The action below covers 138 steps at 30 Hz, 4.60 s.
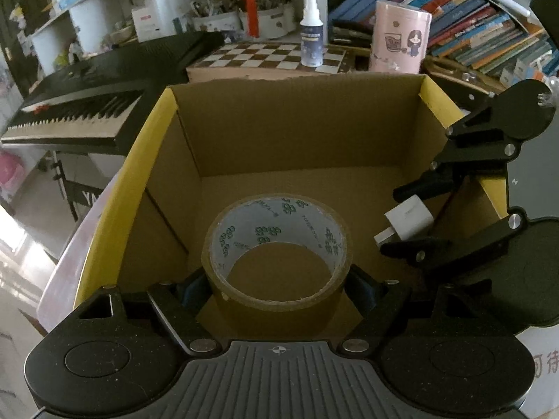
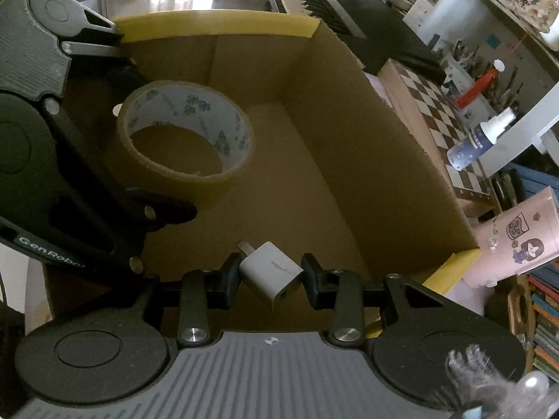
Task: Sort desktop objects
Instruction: 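Lower both tools into the box and open them, releasing tape and charger, then withdraw both tools from the box and move toward the pink plush pig, then grasp the pink plush pig with the left tool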
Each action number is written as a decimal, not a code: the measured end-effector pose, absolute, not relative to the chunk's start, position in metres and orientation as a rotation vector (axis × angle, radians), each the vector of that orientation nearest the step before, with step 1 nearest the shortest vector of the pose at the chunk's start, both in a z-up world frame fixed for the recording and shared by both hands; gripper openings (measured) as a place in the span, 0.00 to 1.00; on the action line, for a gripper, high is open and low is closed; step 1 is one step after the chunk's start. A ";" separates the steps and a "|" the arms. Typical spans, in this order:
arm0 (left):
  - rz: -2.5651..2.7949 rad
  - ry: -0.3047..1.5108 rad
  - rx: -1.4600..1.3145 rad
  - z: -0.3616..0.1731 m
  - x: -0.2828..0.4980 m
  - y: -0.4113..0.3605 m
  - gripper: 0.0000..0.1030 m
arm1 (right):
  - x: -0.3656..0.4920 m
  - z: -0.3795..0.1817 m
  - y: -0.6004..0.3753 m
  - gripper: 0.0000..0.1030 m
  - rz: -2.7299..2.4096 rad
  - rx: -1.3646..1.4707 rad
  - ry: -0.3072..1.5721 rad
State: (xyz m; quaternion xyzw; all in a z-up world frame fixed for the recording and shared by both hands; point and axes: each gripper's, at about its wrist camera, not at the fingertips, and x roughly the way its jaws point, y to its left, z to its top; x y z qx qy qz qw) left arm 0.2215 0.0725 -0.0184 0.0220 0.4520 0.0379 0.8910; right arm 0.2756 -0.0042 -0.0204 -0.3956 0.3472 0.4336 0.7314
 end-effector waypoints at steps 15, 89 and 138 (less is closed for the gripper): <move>0.124 0.697 0.081 0.023 0.187 0.067 0.90 | 0.259 0.010 -0.024 0.53 0.850 -0.744 0.611; -0.109 0.685 0.043 -0.004 -0.001 0.004 0.94 | -0.022 -0.017 -0.174 0.60 -0.001 -0.087 0.682; -0.156 0.736 0.316 -0.036 0.165 -0.196 0.94 | 0.120 -0.019 -0.344 0.59 0.092 0.029 0.663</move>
